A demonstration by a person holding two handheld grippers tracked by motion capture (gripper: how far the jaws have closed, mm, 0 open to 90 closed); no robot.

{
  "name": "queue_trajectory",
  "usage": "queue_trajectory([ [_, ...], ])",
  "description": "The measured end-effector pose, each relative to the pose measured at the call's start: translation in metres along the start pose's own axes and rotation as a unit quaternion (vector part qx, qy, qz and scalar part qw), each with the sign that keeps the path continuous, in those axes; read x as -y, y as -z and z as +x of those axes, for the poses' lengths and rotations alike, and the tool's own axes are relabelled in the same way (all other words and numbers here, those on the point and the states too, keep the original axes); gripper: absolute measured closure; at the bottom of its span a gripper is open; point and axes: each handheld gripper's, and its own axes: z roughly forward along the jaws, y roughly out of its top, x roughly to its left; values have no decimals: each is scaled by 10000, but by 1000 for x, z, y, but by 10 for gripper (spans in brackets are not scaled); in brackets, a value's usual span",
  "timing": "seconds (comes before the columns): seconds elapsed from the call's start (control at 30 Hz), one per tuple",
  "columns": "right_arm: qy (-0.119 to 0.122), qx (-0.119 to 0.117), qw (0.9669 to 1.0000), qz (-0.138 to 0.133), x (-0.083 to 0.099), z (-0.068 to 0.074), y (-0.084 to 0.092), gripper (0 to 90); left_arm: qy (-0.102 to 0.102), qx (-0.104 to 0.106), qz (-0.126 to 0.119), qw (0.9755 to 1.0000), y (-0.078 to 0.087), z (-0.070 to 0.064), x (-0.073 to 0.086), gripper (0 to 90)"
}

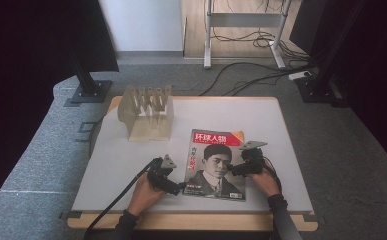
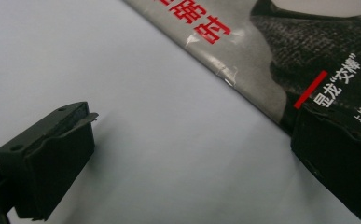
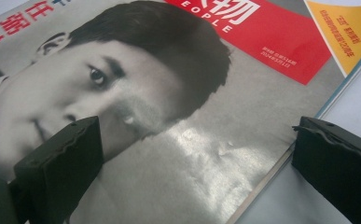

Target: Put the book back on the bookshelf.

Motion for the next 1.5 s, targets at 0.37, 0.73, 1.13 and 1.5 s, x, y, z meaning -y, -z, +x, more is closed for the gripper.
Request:
queue_trajectory([
  [0.37, 108, -91, 9999, 77, -19, 4, -19, 1, -229, 193, -44, 9995, 2, -18, 4, 0],
  [0.73, 159, -183, 9996, 151, -24, 6, -23, 10, 263, -449, -162, 9985, -7, 19, -7, 0],
  [1.13, -94, -145, 9997, 159, -38, -16, -27, 123, 486, -380, -130, 9980, -17, 32, -17, 0],
  [1.5, -490, -200, 9986, -18, -44, -25, -36, 200, 487, -380, -128, 9980, -17, 32, -17, 0],
])
